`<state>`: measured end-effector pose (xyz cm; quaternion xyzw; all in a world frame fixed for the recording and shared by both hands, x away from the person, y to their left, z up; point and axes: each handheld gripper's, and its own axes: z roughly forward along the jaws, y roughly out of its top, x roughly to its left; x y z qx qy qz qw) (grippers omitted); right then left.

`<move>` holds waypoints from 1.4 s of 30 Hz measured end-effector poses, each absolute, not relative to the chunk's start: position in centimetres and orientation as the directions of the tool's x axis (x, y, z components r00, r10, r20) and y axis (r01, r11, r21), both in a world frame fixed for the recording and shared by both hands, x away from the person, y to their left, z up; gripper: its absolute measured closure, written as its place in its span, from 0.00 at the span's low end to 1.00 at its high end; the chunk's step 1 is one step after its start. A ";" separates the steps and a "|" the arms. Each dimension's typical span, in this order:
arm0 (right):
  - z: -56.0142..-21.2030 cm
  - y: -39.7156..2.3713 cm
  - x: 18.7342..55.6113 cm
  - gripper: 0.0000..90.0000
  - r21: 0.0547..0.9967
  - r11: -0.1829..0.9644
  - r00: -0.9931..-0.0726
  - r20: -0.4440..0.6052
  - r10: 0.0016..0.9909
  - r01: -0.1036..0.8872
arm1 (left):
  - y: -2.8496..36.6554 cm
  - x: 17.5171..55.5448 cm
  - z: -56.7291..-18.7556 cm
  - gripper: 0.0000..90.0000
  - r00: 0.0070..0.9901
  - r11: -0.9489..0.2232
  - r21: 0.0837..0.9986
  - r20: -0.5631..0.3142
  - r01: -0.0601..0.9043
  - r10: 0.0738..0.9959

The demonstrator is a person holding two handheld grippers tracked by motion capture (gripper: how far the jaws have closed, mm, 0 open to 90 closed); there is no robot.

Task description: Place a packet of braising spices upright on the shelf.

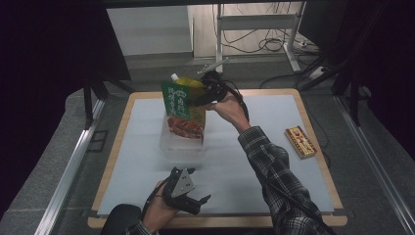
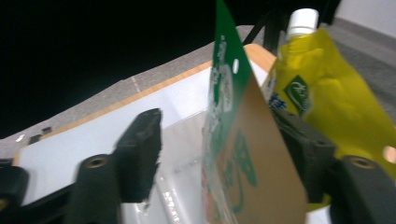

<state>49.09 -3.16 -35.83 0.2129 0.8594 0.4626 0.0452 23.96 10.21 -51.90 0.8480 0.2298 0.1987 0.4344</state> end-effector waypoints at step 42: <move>-38.6 -7.4 45.1 0.00 0.785 0.565 -0.908 -0.007 0.419 0.255 | 10.1 24.0 -52.1 0.05 0.814 -0.516 0.826 0.132 0.225 0.566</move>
